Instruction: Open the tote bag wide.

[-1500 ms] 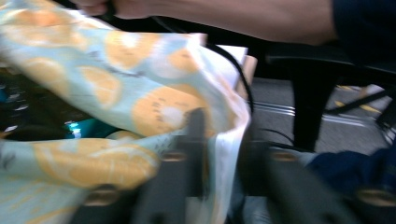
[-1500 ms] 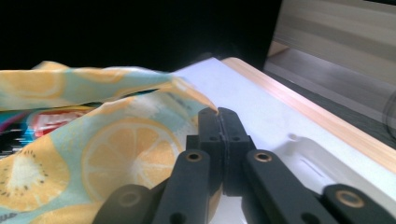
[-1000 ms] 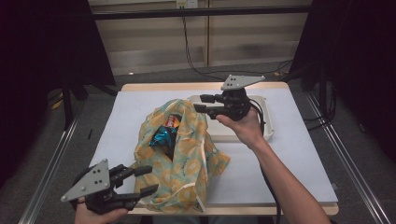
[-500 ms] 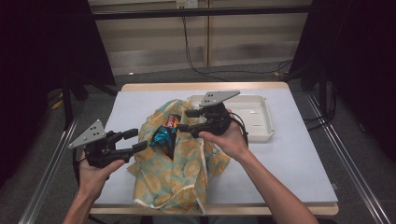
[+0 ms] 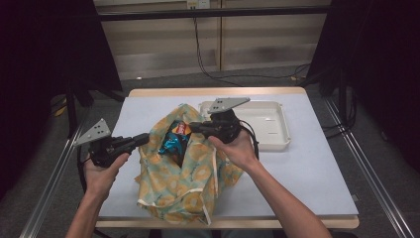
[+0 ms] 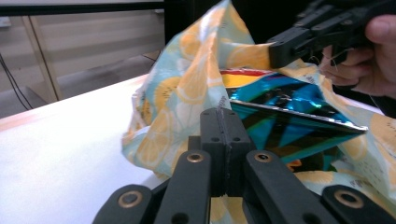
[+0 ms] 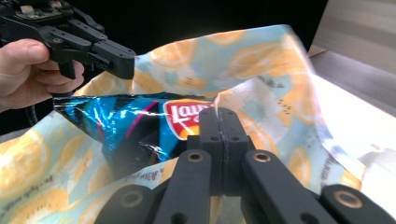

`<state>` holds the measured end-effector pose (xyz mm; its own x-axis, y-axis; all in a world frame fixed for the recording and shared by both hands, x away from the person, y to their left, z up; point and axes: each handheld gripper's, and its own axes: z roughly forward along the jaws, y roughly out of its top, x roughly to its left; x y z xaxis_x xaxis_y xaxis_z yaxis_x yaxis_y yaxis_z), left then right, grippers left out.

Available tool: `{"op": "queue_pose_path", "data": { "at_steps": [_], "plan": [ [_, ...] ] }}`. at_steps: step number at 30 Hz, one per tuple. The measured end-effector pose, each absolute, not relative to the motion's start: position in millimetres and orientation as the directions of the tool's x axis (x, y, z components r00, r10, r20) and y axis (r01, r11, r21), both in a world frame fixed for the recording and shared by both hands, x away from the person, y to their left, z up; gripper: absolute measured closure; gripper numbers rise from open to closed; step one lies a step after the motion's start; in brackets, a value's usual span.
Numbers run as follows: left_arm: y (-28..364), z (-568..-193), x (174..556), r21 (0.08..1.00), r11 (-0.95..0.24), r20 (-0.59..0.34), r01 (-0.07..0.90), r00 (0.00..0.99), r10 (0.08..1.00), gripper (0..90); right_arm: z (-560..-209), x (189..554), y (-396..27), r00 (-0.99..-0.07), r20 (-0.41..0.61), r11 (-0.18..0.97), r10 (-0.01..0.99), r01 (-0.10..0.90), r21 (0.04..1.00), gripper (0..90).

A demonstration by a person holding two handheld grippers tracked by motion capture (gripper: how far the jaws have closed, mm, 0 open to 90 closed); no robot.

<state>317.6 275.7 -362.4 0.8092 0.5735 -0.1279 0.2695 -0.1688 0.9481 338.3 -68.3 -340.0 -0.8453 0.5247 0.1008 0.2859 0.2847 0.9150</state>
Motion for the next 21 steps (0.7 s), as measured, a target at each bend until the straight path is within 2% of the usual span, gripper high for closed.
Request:
{"op": "queue_pose_path", "data": {
  "at_steps": [9,12,17,21],
  "plan": [
    [295.2,-383.0,340.0,0.912,-0.113,-0.243,0.395,0.74,0.627,90.0,-345.6,337.0,-125.1,-0.818,0.114,0.241,0.564,0.295,0.925,90.0],
    [295.1,-392.0,342.1,0.902,-0.133,-0.236,0.411,0.727,0.644,90.0,-352.8,336.0,-138.2,-0.797,0.094,0.253,0.596,0.298,0.92,90.0],
    [296.2,-394.6,342.4,0.904,-0.117,-0.241,0.411,0.716,0.656,90.0,-368.0,337.9,-147.1,-0.781,0.114,0.239,0.614,0.321,0.916,90.0],
    [291.7,-388.5,344.2,0.927,-0.098,-0.237,0.362,0.767,0.596,89.8,-367.1,339.5,-140.2,-0.789,0.109,0.237,0.604,0.309,0.921,90.0]
  ]
}}
